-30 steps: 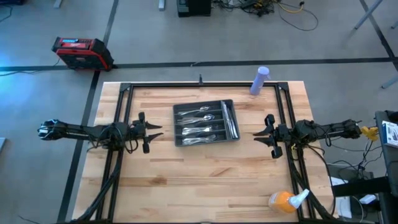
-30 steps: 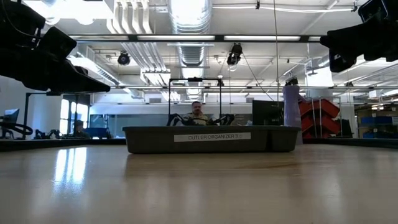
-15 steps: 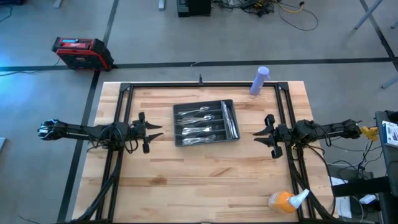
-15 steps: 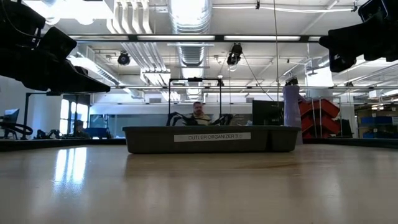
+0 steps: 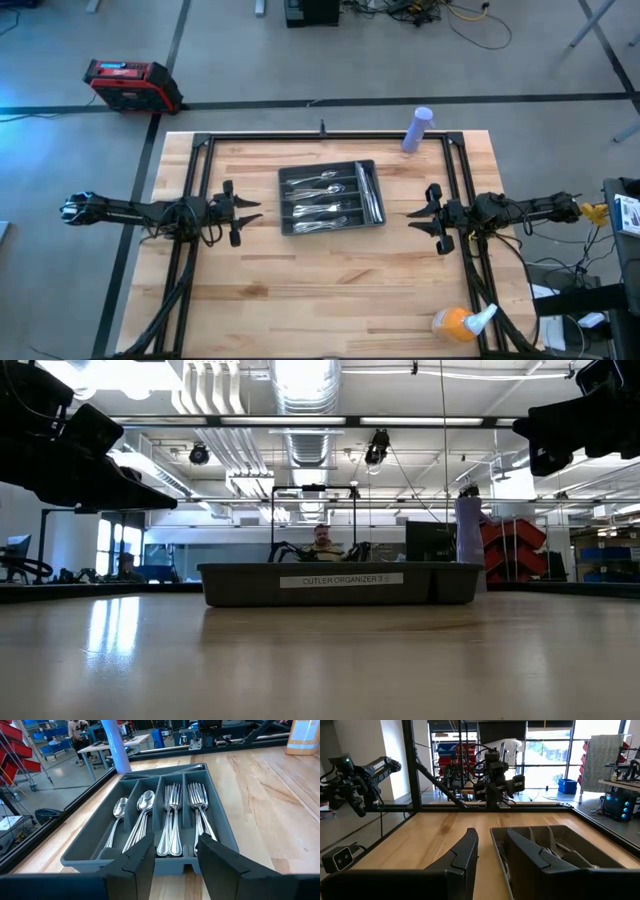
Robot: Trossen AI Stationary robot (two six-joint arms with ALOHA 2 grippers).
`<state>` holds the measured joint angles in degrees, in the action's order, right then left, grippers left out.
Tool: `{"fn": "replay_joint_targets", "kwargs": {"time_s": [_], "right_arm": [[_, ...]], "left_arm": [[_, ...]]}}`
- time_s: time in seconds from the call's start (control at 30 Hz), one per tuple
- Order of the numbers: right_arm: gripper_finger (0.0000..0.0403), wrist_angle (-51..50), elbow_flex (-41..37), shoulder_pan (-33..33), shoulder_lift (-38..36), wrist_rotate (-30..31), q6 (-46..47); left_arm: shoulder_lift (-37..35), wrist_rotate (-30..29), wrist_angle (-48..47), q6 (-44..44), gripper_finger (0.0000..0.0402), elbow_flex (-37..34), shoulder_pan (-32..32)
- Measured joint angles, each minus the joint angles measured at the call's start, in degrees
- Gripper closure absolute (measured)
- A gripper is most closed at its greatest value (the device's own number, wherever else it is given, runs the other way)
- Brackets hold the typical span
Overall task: Sort silverware
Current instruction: Return to Home Position
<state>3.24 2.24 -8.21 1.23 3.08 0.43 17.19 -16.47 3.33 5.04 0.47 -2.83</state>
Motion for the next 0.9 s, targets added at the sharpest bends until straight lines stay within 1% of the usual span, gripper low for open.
{"fn": "replay_joint_targets", "kwargs": {"time_s": [0.27,0.53,0.7,0.9], "right_arm": [[0.0346,0.0,0.0,0.0,0.0,0.0,0.0],[0.0359,0.0,0.0,0.0,0.0,0.0,0.0],[0.0355,0.0,0.0,0.0,0.0,0.0,0.0],[0.0342,0.0,0.0,0.0,0.0,0.0,0.0]], "left_arm": [[0.1,0.0,0.0,0.0,0.0282,0.0,0.0],[0.3,0.0,0.0,0.0,0.0272,0.0,0.0],[0.4,0.0,0.0,0.0,0.0269,0.0,0.0],[0.4,0.0,0.0,0.0,0.0279,0.0,0.0]]}}
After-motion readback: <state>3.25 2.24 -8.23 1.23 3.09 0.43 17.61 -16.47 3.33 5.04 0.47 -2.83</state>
